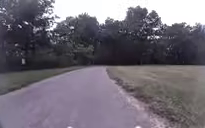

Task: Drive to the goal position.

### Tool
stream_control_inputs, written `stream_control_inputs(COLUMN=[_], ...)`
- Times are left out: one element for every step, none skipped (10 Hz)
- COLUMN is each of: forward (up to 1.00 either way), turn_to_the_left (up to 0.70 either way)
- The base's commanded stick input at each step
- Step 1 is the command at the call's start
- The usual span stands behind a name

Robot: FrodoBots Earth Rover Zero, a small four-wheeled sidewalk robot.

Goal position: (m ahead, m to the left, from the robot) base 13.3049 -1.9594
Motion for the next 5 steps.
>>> stream_control_inputs(forward=[0.70,0.70,0.70,0.70,0.70], turn_to_the_left=[0.08,0.01,0.00,0.00,0.00])
